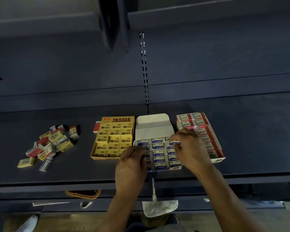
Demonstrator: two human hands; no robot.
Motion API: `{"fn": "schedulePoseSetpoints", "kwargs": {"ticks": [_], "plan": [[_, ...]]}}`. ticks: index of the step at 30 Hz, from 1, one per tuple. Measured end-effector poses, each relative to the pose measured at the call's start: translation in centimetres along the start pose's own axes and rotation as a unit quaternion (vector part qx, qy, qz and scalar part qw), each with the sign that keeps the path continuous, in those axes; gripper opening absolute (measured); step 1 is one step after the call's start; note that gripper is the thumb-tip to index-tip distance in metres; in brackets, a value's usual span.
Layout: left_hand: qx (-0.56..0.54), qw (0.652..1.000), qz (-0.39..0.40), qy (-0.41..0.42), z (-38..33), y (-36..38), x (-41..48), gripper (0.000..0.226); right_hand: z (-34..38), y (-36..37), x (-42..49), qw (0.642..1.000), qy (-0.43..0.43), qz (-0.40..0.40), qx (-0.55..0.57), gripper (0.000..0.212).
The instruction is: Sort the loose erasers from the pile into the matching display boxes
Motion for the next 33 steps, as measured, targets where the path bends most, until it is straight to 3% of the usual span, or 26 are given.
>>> {"fn": "schedulePoseSetpoints", "kwargs": {"ticks": [5, 14, 24, 30, 33], "plan": [[-0.007, 1.000, -0.006, 0.002, 0.0, -0.1, -0.1, 0.029, 0.6, 0.6, -0.2, 1.000, -0.024, 0.007, -0.013, 0.026], [-0.006, 1.000, 0.002, 0.009, -0.1, -0.1, -0.3, 0.031, 0.6, 0.8, -0.3, 0.999, -0.028, -0.047, -0.003, 0.028], [-0.016, 1.000, 0.004, 0.021, 0.0, 0.1, -0.4, 0.028, 0.7, 1.2, 0.0, 0.999, -0.031, -0.011, -0.008, 0.019], [-0.075, 0.995, -0.051, 0.030, 1.3, -2.6, -0.5, 0.018, 1.9, 0.7, -0.1, 0.997, -0.027, -0.065, 0.023, 0.010], [-0.076, 0.995, -0.067, 0.012, 3.4, -4.6, 0.3, 0.024, 3.4, 0.9, 0.2, 0.995, -0.032, -0.077, 0.047, 0.009]]}}
Point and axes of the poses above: each hand's wrist, its own x-axis towards the middle knuckle, its own y-axis out of the palm, z = x × y, the point moved 10 cm from there along x, towards the middle knuckle, and after that the axes turned 8 degrees about -x, right-handed, at the moved point
